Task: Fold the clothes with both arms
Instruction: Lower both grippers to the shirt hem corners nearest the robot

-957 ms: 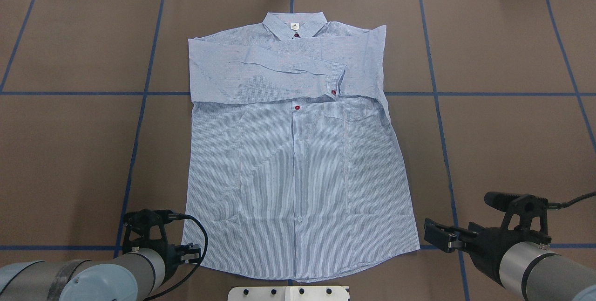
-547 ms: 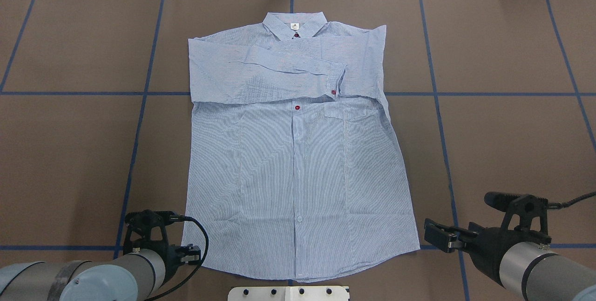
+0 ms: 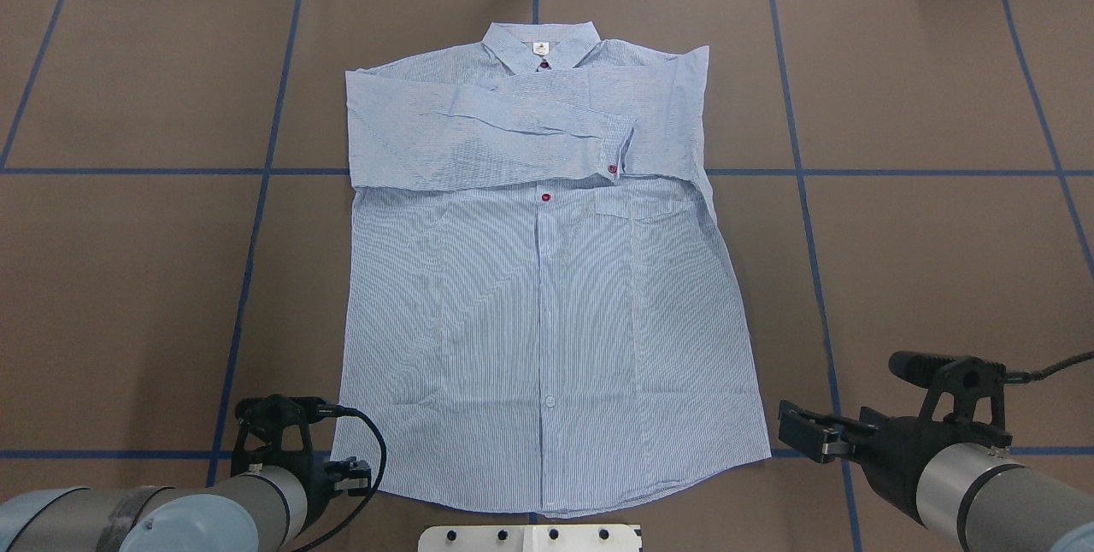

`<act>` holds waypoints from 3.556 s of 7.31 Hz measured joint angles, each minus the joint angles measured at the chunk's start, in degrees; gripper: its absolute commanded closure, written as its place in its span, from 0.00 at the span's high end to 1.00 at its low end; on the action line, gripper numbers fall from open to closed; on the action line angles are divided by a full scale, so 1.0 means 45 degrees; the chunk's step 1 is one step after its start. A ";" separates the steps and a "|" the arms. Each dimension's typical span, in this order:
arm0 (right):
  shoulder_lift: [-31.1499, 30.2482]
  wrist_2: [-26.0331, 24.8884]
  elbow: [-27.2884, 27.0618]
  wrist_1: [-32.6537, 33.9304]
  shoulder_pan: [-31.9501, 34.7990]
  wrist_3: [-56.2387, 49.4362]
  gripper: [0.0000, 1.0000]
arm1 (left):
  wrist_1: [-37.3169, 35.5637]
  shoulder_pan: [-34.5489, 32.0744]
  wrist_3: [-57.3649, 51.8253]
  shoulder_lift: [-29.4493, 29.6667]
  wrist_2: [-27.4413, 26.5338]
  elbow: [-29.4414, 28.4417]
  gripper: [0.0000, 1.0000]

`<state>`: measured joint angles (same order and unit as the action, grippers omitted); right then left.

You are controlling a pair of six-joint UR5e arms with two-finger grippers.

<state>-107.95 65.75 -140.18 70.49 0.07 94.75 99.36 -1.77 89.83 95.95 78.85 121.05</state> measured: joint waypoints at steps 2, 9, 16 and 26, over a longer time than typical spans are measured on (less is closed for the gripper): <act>0.0003 -0.0001 0.0000 0.0000 0.0003 0.0000 1.00 | 0.0027 0.0006 -0.0181 0.0026 0.0032 -0.0047 0.46; 0.0029 -0.0001 0.0013 0.0000 0.0022 0.0000 1.00 | 0.0113 -0.0032 -0.0647 0.0137 0.0112 -0.0095 0.45; 0.0058 -0.0001 0.0015 0.0000 0.0023 -0.0001 1.00 | 0.0135 -0.0082 -0.0806 0.0143 0.0115 -0.0141 0.47; 0.0053 -0.0019 0.0019 0.0000 0.0022 0.0000 1.00 | 0.0883 -0.0144 -0.0737 0.0233 0.0108 -0.0747 0.00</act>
<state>-107.71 65.66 -140.10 70.49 0.17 94.75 103.33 -2.41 86.51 97.00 79.33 117.69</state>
